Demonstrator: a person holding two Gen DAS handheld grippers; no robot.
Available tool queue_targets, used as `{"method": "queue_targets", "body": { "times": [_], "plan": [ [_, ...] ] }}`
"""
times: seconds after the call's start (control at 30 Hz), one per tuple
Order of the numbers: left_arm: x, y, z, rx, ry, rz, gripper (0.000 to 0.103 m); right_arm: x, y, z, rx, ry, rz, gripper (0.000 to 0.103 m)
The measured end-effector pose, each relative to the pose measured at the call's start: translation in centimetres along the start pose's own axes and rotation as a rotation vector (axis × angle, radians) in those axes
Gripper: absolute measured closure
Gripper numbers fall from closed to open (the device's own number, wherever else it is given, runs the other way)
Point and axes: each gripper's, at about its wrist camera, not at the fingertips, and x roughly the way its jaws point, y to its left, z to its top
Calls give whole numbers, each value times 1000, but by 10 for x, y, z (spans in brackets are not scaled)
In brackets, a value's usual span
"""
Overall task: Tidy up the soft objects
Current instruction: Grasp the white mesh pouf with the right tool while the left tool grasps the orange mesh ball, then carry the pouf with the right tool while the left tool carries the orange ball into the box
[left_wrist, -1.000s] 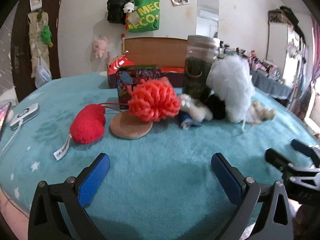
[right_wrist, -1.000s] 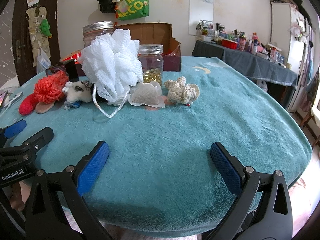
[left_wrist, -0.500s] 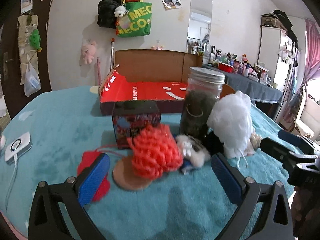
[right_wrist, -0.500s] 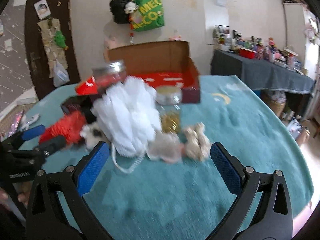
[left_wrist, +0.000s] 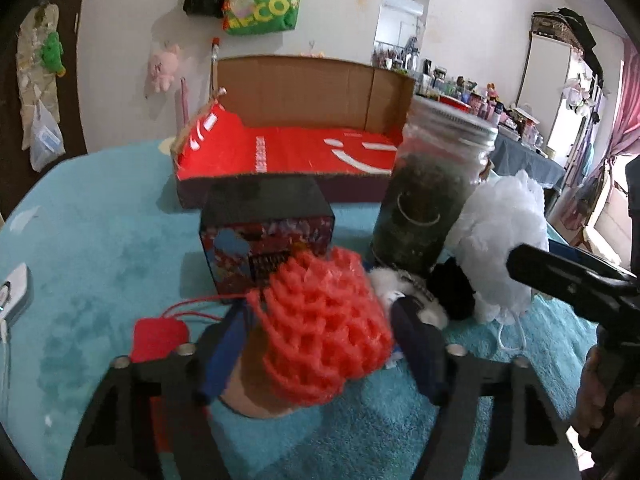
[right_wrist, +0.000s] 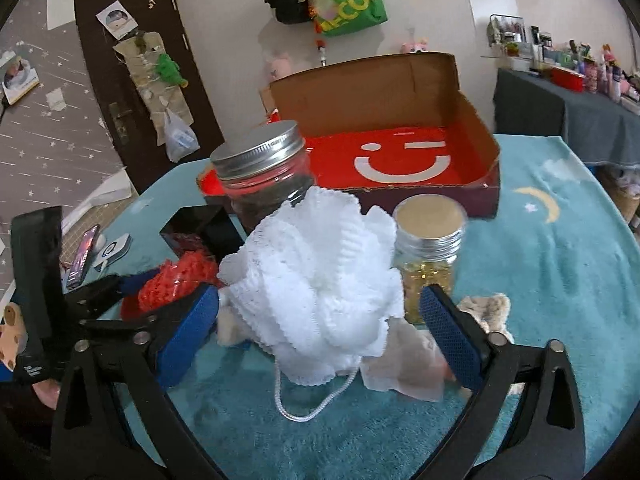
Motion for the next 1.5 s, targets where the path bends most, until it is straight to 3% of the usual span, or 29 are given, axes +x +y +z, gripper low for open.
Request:
{"method": "queue_targets", "body": {
  "times": [0.03,0.1,0.13,0.23,0.33,0.57,1.03,1.37,1.5],
  "plan": [
    [-1,0,-1,-9,4,-22,43,0,2,-1,-9,-1,4,29],
    [-2,-1,-2,-14,11,-38,50,0,5,-3,-21,2,12,40],
    [-3,-2,-3,-9,10,-42,51,-1,6,-4,-29,-2,15,52],
    [-9,-5,-3,9,-7,-36,54,-9,10,-9,-48,-31,4,67],
    [-16,-9,-1,23,-32,-42,54,-18,11,-12,-41,-56,2,73],
    [-29,-17,5,62,-68,-42,55,-45,16,-16,-45,-126,-33,76],
    [-37,-10,14,53,-85,-10,55,-66,13,-21,-31,-142,-69,76],
    [-64,-1,71,148,-222,57,54,-90,9,30,-94,-246,-87,76],
    [-62,0,103,185,-209,-7,54,-86,3,66,-144,-249,-92,76]
  ]
}}
